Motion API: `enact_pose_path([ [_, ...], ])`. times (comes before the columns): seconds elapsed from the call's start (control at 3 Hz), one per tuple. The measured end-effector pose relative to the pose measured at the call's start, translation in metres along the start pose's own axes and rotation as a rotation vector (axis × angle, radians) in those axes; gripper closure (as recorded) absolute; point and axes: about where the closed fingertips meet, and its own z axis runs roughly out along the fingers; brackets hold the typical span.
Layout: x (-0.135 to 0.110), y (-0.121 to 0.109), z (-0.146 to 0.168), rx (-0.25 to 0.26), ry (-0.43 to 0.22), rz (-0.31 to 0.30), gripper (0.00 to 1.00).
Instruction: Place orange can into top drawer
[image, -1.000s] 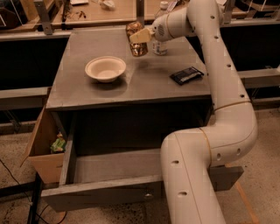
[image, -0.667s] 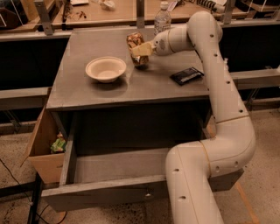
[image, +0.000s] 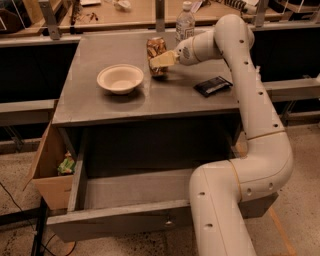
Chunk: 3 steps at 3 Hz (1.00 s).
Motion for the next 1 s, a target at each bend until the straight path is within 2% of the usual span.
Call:
enact_pose_path([
  [0.33,-0.030,0.019,-0.036,-0.001,-0.009,-0.020,1.00],
  [0.67,-0.079,0.052,-0.098,-0.023,-0.020,-0.041,1.00],
  [1.0,-0.093,0.067,-0.120,-0.046,-0.016,-0.031,1.00],
])
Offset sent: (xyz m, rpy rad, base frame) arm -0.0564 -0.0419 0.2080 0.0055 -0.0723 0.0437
